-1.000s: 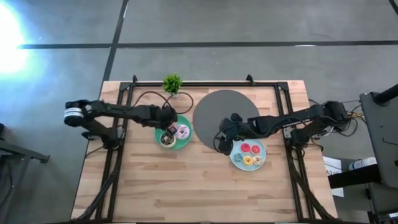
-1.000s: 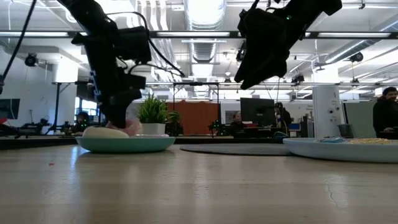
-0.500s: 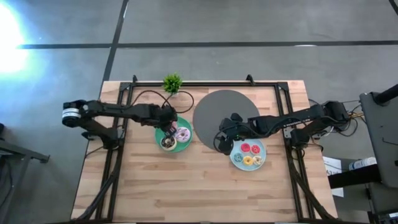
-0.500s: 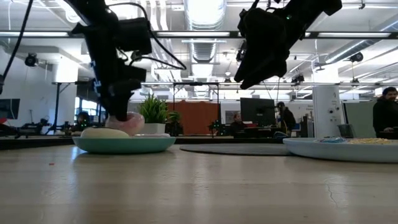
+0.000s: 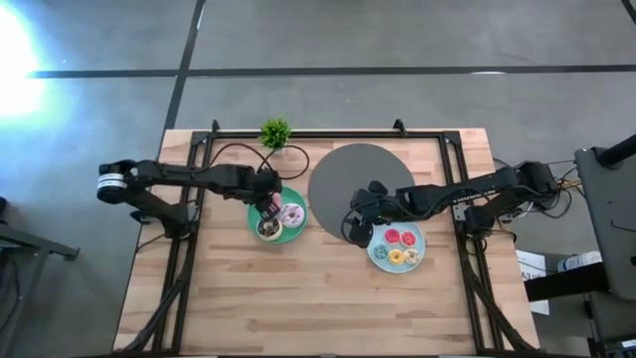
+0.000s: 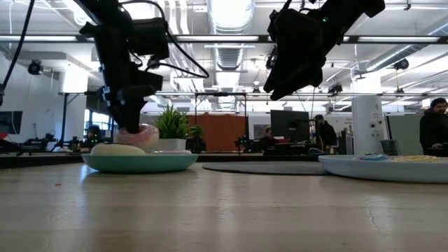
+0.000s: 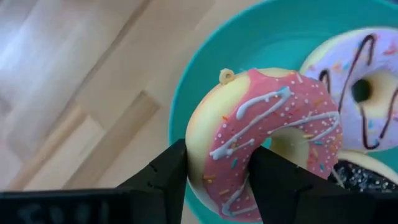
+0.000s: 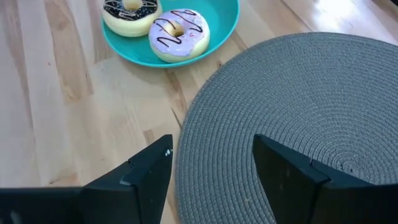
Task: Pick & Place donuts
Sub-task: Put the big pink donut on the blue plate
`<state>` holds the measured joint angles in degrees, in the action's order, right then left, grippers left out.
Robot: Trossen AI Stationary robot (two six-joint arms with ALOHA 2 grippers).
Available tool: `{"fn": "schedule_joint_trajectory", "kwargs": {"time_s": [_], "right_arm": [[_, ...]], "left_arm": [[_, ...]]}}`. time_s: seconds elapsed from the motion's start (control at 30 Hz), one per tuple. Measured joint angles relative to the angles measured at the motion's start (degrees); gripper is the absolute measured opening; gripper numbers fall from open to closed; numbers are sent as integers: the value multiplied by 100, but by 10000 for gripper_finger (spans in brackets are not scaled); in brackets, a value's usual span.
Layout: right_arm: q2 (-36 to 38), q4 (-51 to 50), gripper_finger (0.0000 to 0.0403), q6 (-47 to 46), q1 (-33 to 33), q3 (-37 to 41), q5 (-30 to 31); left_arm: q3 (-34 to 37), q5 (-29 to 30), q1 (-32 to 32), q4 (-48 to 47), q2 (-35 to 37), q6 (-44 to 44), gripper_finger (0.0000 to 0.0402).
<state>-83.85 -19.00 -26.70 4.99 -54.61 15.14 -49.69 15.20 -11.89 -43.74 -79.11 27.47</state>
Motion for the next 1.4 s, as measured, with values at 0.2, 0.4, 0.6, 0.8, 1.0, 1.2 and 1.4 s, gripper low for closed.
{"fn": "schedule_joint_trajectory", "kwargs": {"time_s": [0.2,0.4,0.6,0.8,1.0,1.2,1.4], "right_arm": [[0,5,215,-21,0,0,-34],[-34,417,215,-459,-21,0,-600],[-519,1755,207,-2473,-762,52,-2024],[-1472,3482,151,-3314,-1363,-167,-2934],[-2450,3859,113,-2999,-1559,-1029,-3442],[-3265,3848,95,-2732,-1563,-1842,-3762],[-3712,3856,63,-2658,-1578,-2368,-3823]], "left_arm": [[0,345,8,7,60,94,134],[33,-369,49,323,75,-437,134],[39,477,208,276,81,-758,134],[42,379,264,308,81,-769,116],[44,166,334,329,81,-796,108],[33,72,366,363,214,-818,108],[26,36,386,441,631,-829,108]]}}
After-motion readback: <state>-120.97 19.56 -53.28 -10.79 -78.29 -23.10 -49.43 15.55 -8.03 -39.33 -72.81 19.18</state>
